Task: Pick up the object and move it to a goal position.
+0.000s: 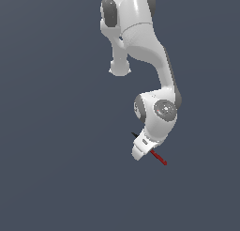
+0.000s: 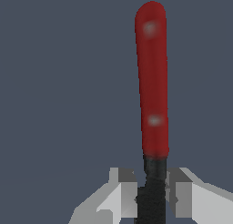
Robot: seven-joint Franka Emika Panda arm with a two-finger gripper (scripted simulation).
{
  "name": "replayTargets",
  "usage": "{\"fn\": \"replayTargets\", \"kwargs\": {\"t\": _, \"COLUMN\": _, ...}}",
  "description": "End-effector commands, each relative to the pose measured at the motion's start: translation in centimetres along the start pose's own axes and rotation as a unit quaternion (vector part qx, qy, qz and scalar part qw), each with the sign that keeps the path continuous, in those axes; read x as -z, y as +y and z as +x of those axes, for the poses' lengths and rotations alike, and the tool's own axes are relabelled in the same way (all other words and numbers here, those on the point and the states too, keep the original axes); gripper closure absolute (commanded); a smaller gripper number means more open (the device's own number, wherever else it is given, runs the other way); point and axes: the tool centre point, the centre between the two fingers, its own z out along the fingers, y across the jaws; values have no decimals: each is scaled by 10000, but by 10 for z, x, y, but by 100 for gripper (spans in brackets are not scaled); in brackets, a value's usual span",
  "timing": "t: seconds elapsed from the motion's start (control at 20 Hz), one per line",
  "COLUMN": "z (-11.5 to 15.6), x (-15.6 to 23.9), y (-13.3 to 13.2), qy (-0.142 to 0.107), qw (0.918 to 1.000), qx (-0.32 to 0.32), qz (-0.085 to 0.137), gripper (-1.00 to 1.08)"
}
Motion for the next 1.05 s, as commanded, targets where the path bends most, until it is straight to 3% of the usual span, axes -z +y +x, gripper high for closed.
{"fn": "replayTargets", "kwargs": {"t": 0.0, "z": 12, "x": 4, "y": 5, "qy": 0, "qw": 10000, "qx": -2, "qz": -1, "gripper": 108}}
{"fn": "replayTargets", "kwargs": {"t": 0.45, "z": 39, "x": 12, "y": 16, "qy": -2, "qw": 10000, "qx": -4, "qz": -2, "gripper": 108}}
{"fn": "replayTargets", "kwargs": {"t": 1.0, "z": 49, "x": 14, "y": 20, "qy": -4, "qw": 10000, "qx": -5, "qz": -4, "gripper": 108}}
